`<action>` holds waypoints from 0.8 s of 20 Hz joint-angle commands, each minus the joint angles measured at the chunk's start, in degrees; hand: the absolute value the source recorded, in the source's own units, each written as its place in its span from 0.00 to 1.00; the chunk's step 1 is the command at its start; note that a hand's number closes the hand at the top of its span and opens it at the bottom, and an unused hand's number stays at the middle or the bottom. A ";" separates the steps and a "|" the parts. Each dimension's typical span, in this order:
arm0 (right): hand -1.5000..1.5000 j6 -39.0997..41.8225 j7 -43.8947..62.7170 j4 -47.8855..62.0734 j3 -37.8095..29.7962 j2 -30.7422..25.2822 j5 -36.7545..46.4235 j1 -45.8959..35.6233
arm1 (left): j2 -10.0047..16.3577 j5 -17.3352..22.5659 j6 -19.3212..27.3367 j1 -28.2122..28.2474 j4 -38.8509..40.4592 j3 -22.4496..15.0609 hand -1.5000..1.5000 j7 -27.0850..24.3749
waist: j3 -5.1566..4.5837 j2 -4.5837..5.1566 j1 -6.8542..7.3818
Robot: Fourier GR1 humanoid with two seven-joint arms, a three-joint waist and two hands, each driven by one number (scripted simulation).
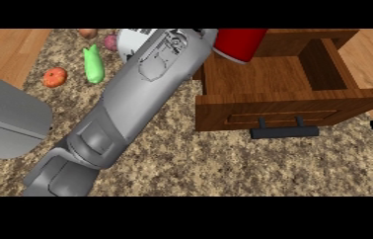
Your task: Pick up the can, place it into the drawer and close the drawer
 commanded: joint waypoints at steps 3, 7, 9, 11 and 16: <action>0.00 -0.28 1.73 1.36 -1.16 -1.55 -1.04 -3.50 | 0.00 4.73 1.00 -5.01 8.94 -2.57 1.00 -3.73 | 0.04 0.26 -0.66; 0.00 0.25 1.08 2.48 -0.88 -2.11 0.04 -3.87 | 0.00 8.53 1.03 -6.89 12.26 -5.07 1.00 -4.28 | 0.06 0.40 -1.41; 0.00 -0.16 1.77 -0.47 1.20 -0.30 0.85 -2.08 | 0.00 10.09 1.38 -8.10 13.48 -5.36 1.00 -4.30 | 0.05 0.33 -1.66; 0.00 0.92 -2.36 2.99 0.57 0.26 1.30 -0.55 | 0.00 10.80 2.15 -5.47 14.78 -8.06 1.00 -7.47 | 0.10 0.54 -2.32; 0.00 -1.11 1.32 2.63 1.59 -0.31 2.29 -5.19 | 0.00 12.90 3.82 -7.17 16.81 -11.97 1.00 -8.01 | 0.09 0.71 -2.58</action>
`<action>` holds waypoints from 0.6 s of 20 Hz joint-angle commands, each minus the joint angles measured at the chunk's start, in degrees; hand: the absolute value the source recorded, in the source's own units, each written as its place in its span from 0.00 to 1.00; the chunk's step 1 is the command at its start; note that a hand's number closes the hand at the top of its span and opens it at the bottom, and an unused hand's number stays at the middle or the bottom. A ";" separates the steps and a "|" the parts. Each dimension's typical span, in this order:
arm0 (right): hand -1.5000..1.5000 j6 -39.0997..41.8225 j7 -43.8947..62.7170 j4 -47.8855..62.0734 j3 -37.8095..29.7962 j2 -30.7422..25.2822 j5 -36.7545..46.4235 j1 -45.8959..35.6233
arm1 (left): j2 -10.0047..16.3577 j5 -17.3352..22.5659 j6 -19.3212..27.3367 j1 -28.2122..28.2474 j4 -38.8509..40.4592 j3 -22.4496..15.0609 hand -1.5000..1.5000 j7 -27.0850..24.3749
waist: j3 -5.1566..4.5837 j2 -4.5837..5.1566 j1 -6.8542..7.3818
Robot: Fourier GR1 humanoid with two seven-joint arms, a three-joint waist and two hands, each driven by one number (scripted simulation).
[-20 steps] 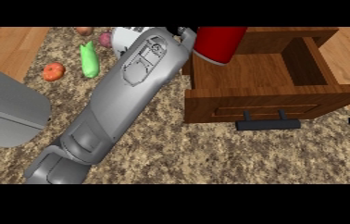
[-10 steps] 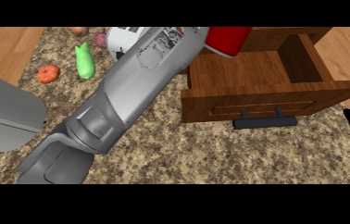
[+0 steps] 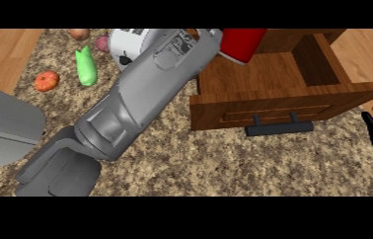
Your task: Pick up the can, place it into the drawer and close the drawer
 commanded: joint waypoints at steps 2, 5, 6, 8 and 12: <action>0.00 -1.03 0.40 1.61 0.87 0.11 1.34 -2.81 | 0.00 2.01 2.10 -0.70 3.80 -1.97 1.00 -3.67 | 0.01 0.33 -0.39; 0.00 -0.19 1.21 1.84 -0.55 -1.25 -0.07 -2.73 | 0.00 3.02 3.18 -0.90 4.12 -4.95 1.00 -3.05 | 0.04 0.38 -1.45; 0.00 -0.87 0.31 0.48 0.12 -0.54 0.94 -2.93 | 0.00 3.19 2.99 -1.45 5.87 -4.45 1.00 -3.31 | 0.05 0.63 -2.07; 0.00 -0.87 0.43 2.49 0.76 -0.30 1.47 -3.37 | 0.00 3.88 4.15 1.42 3.70 -7.38 1.00 -4.96 | 0.05 0.48 -1.68; 0.00 -0.66 0.95 1.15 0.12 -0.99 0.76 -3.53 | 0.00 4.02 2.75 1.76 6.60 -8.03 1.00 -8.00 | 0.01 0.60 -1.76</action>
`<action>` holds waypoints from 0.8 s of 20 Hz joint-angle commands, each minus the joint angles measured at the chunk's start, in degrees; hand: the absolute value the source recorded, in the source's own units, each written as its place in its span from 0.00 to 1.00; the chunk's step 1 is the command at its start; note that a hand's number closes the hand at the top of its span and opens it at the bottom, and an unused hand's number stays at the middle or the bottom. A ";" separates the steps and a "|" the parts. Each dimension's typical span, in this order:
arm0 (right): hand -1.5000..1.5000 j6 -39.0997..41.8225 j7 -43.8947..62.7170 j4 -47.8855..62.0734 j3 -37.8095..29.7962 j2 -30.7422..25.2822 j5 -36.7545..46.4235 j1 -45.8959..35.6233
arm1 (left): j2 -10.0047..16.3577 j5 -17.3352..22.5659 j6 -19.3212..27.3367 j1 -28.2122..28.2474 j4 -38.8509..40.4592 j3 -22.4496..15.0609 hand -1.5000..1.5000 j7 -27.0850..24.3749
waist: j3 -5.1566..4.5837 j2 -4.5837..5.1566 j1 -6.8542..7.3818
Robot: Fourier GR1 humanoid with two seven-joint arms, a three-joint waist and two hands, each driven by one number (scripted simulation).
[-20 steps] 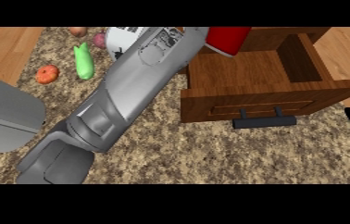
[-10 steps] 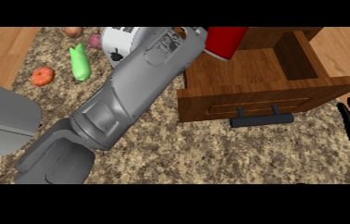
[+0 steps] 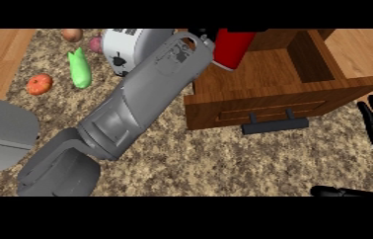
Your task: Pick up the can, place it into the drawer and close the drawer
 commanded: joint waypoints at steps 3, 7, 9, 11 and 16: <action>0.00 1.64 -1.60 2.20 -2.27 -1.52 -2.94 -0.87 | 0.00 1.38 2.64 0.89 0.33 -3.85 1.00 -1.27 | 0.07 0.13 -1.20; 0.00 0.66 1.79 -3.64 0.93 -0.30 -0.84 0.56 | 0.00 2.94 5.07 2.30 0.44 -4.89 0.00 -1.56 | -0.04 -0.02 -1.59; 0.00 0.16 1.64 -0.17 0.30 -1.41 -0.49 -3.33 | 0.00 2.94 4.52 0.78 2.56 -4.70 0.00 -2.19 | 0.00 0.50 -1.28; 0.00 -0.27 1.79 -0.29 1.50 -0.30 0.51 -2.37 | 0.00 3.88 7.65 3.99 1.25 -5.58 0.00 -3.43 | 0.00 0.53 -2.01; 0.00 0.16 1.81 -1.34 0.50 -1.44 -0.29 -2.95 | 0.00 5.13 7.31 2.37 2.58 -5.78 0.00 -3.85 | -0.04 0.42 -1.63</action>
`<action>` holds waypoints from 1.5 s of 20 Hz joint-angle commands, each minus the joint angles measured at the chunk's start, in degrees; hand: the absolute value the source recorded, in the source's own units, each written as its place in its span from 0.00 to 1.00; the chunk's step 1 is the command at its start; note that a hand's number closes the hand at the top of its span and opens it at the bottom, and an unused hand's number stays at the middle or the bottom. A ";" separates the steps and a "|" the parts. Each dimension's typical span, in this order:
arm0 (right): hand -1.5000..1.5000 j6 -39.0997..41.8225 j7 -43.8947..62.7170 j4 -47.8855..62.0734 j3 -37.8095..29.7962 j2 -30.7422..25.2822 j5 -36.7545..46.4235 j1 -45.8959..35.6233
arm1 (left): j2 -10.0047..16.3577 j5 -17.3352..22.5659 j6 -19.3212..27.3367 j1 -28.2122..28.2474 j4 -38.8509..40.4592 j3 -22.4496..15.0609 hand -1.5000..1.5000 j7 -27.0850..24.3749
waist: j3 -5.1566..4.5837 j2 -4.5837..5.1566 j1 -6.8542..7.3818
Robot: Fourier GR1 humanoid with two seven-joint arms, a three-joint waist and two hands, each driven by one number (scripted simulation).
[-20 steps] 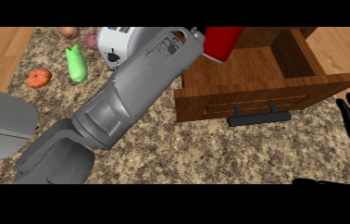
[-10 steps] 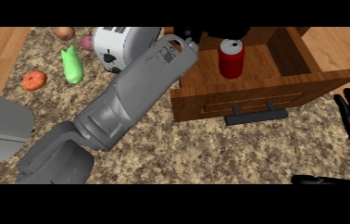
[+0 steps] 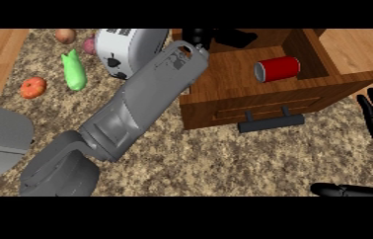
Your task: Pick up the can, place it into the drawer and close the drawer
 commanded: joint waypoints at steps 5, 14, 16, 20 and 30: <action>0.00 -0.29 -1.53 -4.11 0.90 -0.82 4.39 1.26 | -0.01 3.18 3.21 2.48 -0.56 -0.18 0.00 -3.35 | -0.05 -0.04 -0.43; 0.00 1.77 -7.89 -5.71 3.60 -6.58 16.63 0.48 | -0.01 7.95 1.87 -2.05 -1.29 2.53 0.00 -2.30 | -0.07 -0.27 1.47; 0.00 0.86 -6.48 -5.56 4.17 -7.39 19.87 -0.95 | -0.01 8.70 1.67 -0.53 -2.27 3.28 0.00 -5.65 | -0.13 -0.44 2.75; 0.00 -1.40 -8.91 -3.12 6.66 -8.42 28.69 -3.38 | -0.01 10.36 3.41 -0.51 -3.57 2.87 0.00 -6.05 | -0.11 -0.52 3.60; 0.00 -6.87 -10.60 5.78 18.43 -10.44 53.27 -4.76 | -0.01 9.75 3.33 -0.46 -4.14 2.70 0.00 -5.03 | -0.15 -1.48 6.79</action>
